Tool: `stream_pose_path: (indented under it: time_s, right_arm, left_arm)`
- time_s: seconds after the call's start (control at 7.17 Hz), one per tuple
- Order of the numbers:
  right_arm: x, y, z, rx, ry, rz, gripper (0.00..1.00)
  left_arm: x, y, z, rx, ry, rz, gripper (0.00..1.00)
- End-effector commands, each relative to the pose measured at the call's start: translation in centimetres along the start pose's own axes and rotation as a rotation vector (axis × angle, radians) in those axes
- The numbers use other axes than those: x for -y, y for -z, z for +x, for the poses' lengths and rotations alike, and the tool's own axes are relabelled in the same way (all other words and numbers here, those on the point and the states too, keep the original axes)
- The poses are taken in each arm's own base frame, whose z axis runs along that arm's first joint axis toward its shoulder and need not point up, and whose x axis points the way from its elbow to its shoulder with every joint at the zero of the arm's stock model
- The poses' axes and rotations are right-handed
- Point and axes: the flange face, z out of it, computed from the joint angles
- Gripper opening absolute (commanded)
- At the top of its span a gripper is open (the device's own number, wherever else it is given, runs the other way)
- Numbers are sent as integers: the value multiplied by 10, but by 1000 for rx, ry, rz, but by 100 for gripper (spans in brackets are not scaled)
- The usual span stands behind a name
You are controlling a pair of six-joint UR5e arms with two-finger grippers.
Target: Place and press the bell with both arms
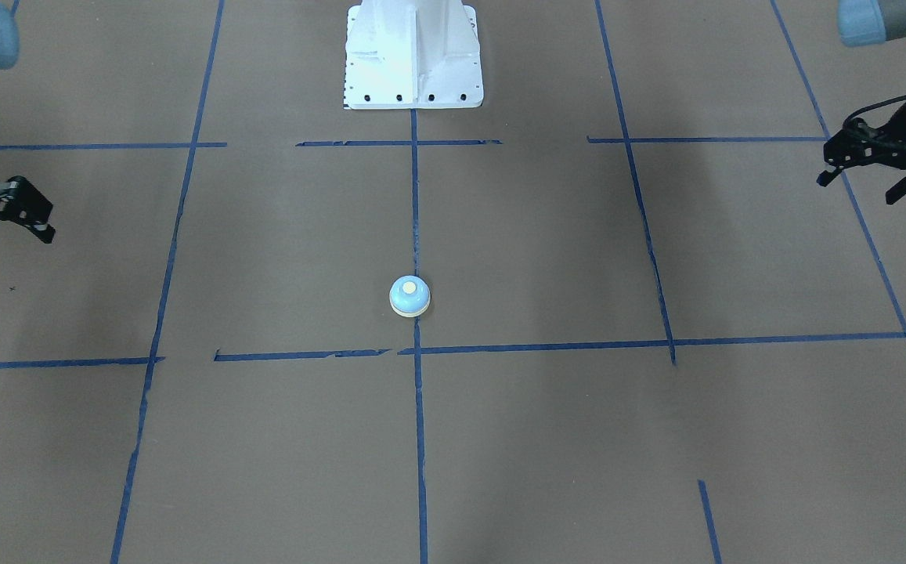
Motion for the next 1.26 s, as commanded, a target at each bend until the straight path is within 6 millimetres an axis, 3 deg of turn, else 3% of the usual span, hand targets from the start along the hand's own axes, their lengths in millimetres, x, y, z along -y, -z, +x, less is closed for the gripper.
stream_pose_path:
  time_s: [0.0,0.14,0.28,0.42,0.84,1.12]
  right_arm:
    - [7,17,126,-8,114,-2,100]
    - [5,17,168,-25,158,-2,100]
    - [0,20,200,-37,207,-2,100]
    - [-16,25,226,-26,246,-1,100]
    - [-37,30,240,28,226,-21,100]
    - [-46,33,239,28,224,-21,100]
  left_arm:
    - [-30,13,-99,-23,-13,23,100]
    - [-55,9,-146,-21,-33,17,100]
    - [-74,3,-163,-20,-43,1,100]
    - [-76,4,-165,-33,9,-36,100]
    - [-48,15,-159,-35,196,-90,100]
    - [-44,16,-156,-35,191,-90,100]
